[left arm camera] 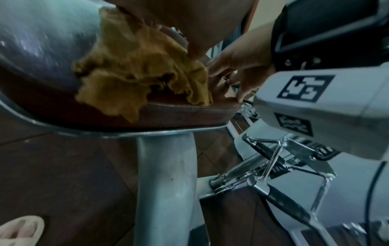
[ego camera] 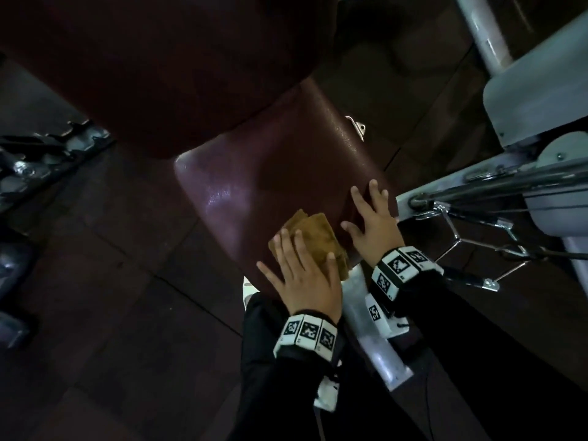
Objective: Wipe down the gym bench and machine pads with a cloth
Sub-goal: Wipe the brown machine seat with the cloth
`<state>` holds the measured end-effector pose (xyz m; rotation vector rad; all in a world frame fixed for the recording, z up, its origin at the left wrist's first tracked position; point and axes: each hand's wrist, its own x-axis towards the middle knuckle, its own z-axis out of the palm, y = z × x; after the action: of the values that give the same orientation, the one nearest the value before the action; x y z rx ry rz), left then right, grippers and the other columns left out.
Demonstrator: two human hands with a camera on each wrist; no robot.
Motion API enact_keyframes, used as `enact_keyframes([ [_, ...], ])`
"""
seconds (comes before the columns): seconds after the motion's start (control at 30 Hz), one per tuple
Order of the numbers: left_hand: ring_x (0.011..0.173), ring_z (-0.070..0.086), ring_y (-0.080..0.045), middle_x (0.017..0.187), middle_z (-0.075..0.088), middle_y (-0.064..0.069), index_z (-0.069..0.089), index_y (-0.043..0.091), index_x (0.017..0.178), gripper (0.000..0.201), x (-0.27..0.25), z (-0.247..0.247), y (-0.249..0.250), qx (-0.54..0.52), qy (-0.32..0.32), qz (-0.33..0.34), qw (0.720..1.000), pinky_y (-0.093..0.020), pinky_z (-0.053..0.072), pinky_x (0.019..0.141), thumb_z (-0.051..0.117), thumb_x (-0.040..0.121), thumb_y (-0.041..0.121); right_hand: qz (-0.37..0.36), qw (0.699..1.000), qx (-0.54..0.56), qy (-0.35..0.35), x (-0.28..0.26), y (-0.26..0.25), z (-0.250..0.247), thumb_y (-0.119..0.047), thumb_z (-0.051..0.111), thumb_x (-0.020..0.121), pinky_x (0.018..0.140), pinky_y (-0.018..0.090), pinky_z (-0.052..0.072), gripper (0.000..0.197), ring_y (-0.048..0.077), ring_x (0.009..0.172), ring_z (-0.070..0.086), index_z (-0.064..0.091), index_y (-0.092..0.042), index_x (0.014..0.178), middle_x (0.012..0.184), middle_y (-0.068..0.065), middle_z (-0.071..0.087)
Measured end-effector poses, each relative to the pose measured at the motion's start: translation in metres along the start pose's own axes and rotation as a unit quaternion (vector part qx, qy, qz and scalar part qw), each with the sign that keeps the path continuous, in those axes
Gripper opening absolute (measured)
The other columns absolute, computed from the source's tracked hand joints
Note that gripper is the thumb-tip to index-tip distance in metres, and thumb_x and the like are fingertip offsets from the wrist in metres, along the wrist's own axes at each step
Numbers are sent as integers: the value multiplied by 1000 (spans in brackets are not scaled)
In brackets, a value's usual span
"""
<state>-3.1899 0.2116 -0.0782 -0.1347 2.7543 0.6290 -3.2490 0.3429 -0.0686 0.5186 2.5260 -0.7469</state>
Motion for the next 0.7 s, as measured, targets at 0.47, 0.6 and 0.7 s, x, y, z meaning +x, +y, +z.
enact_keyframes([
  [0.47,144,10,-40,155,10,-25,26,0,147,64,-11,25,-32,-81,106,-83,988,-57,12,115,52,93,22,-3,994,-97,-58,9,1,0,-32,48,97,108,67,16,66,32,144,-12,10,-24,151,157,10,-14],
  [0.6,145,12,-31,159,-1,-12,14,13,151,65,-23,28,-51,-221,135,-191,947,-52,34,109,47,96,21,-3,993,-103,-56,7,0,2,-31,47,97,108,67,16,67,33,144,-13,9,-23,151,157,11,-15],
  [0.7,142,20,-30,158,3,-12,6,17,152,73,-29,33,-47,-290,146,-218,921,-50,35,108,48,95,36,-3,993,-110,-53,5,-1,2,-31,45,98,107,68,14,66,33,144,-13,8,-23,151,157,11,-16],
])
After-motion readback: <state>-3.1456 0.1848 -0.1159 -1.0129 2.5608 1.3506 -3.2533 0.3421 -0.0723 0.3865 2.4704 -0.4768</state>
